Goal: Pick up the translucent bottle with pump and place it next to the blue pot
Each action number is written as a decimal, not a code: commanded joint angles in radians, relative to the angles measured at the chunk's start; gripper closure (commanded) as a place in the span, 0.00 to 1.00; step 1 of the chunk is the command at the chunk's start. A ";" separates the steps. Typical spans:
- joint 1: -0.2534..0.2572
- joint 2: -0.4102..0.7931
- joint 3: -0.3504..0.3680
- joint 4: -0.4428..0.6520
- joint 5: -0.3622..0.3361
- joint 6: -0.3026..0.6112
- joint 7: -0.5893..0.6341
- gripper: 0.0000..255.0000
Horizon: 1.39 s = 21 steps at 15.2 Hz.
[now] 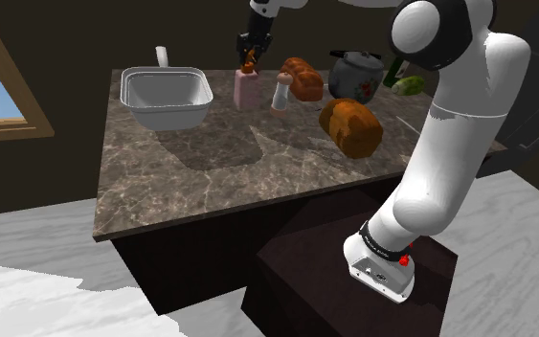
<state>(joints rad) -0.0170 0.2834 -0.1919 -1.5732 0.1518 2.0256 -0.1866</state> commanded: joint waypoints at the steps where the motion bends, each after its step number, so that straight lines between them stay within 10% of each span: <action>1: 0.001 0.002 0.001 -0.024 0.002 0.027 -0.003 1.00; 16: 0.001 0.022 0.005 -0.100 0.013 0.122 -0.016 1.00; 17: 0.001 0.022 0.005 -0.100 0.013 0.122 -0.016 0.00; 21: 0.001 0.022 0.005 -0.100 0.013 0.122 -0.016 0.00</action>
<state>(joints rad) -0.0158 0.3058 -0.1873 -1.6736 0.1645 2.1476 -0.2026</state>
